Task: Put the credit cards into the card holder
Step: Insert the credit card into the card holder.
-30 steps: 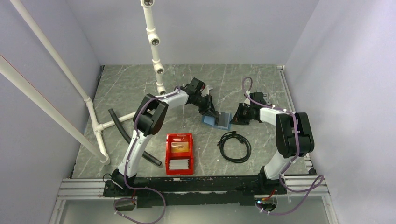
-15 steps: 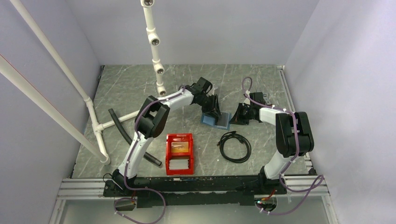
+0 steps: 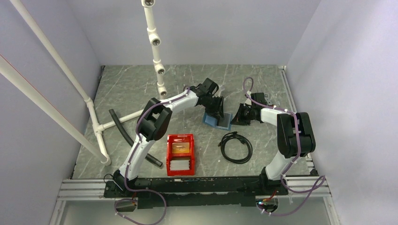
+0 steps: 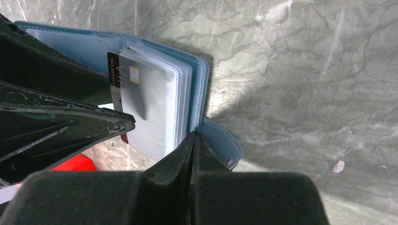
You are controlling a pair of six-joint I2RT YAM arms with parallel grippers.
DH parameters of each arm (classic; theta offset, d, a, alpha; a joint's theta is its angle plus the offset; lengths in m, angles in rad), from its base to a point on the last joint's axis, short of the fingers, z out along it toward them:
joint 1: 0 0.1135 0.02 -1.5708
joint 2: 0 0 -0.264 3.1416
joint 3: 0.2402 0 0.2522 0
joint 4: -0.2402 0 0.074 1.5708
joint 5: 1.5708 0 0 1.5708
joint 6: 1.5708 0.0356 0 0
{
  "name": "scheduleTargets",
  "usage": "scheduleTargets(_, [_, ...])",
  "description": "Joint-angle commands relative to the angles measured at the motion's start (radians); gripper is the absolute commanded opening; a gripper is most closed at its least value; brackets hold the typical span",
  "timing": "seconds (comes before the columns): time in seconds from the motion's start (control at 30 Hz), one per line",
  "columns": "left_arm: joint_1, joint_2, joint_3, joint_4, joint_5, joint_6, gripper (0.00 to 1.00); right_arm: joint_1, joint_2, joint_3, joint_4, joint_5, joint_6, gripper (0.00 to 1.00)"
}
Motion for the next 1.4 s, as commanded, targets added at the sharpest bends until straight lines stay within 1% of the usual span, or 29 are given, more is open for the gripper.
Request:
scheduleTargets(0.0, [-0.059,0.002,0.04,0.04,0.077,0.031,0.43,0.018,0.011,0.013,0.057,-0.043,0.005,0.0])
scheduleTargets(0.1, [-0.065,-0.009,0.042,0.048,0.102,0.033,0.44,0.019,0.016,0.013,0.057,-0.043,0.005,0.0])
scheduleTargets(0.23, [-0.063,-0.023,0.08,-0.049,0.032,0.062,0.5,0.019,0.008,0.014,0.047,-0.027,0.002,0.0])
scheduleTargets(0.37, [-0.068,0.011,0.134,-0.113,0.033,0.055,0.52,0.022,0.013,0.018,0.05,-0.031,0.004,0.0])
scheduleTargets(0.5, [-0.086,0.044,0.145,-0.108,0.039,0.054,0.53,0.023,0.013,0.016,0.05,-0.031,0.001,0.0])
scheduleTargets(0.53, [-0.091,0.055,0.154,-0.109,0.046,0.059,0.55,0.024,0.012,0.017,0.049,-0.032,0.0,0.0])
scheduleTargets(0.6, [-0.105,0.081,0.185,-0.127,0.043,0.084,0.74,0.025,0.008,0.018,0.048,-0.031,-0.001,0.0])
scheduleTargets(0.63, [-0.111,0.092,0.198,-0.142,0.03,0.097,0.78,0.025,0.008,0.019,0.046,-0.03,-0.002,0.0])
scheduleTargets(0.7, [-0.111,0.102,0.214,-0.174,0.017,0.104,0.79,0.025,0.009,0.02,0.041,-0.025,-0.004,0.0])
scheduleTargets(0.73, [-0.106,0.095,0.21,-0.18,0.006,0.1,0.85,0.025,0.009,0.02,0.039,-0.022,-0.004,0.0])
scheduleTargets(0.77, [-0.099,0.081,0.187,-0.175,-0.005,0.093,0.86,0.025,0.009,0.018,0.04,-0.022,-0.004,0.0])
scheduleTargets(0.83, [-0.09,0.034,0.147,-0.147,-0.019,0.083,0.86,0.025,0.013,0.014,0.046,-0.024,-0.003,0.0])
scheduleTargets(0.93, [-0.079,-0.025,0.125,-0.135,-0.032,0.074,0.83,0.025,0.017,0.015,0.045,-0.025,-0.002,0.0])
scheduleTargets(1.07, [-0.075,-0.064,0.096,-0.132,-0.062,0.074,0.68,0.025,0.012,0.017,0.038,-0.02,-0.006,0.0])
scheduleTargets(1.13, [-0.075,-0.055,0.094,-0.136,-0.058,0.07,0.64,0.025,0.012,0.017,0.037,-0.018,-0.007,0.0])
scheduleTargets(1.2, [-0.076,-0.042,0.096,-0.131,-0.041,0.06,0.64,0.025,0.013,0.017,0.038,-0.023,-0.007,0.0])
scheduleTargets(1.3, [-0.089,-0.021,0.106,-0.106,-0.001,0.054,0.71,0.027,0.014,0.016,0.045,-0.031,-0.006,0.0])
scheduleTargets(1.37, [-0.112,0.002,0.143,-0.104,0.02,0.077,0.73,0.033,0.013,0.017,0.052,-0.038,-0.008,0.0])
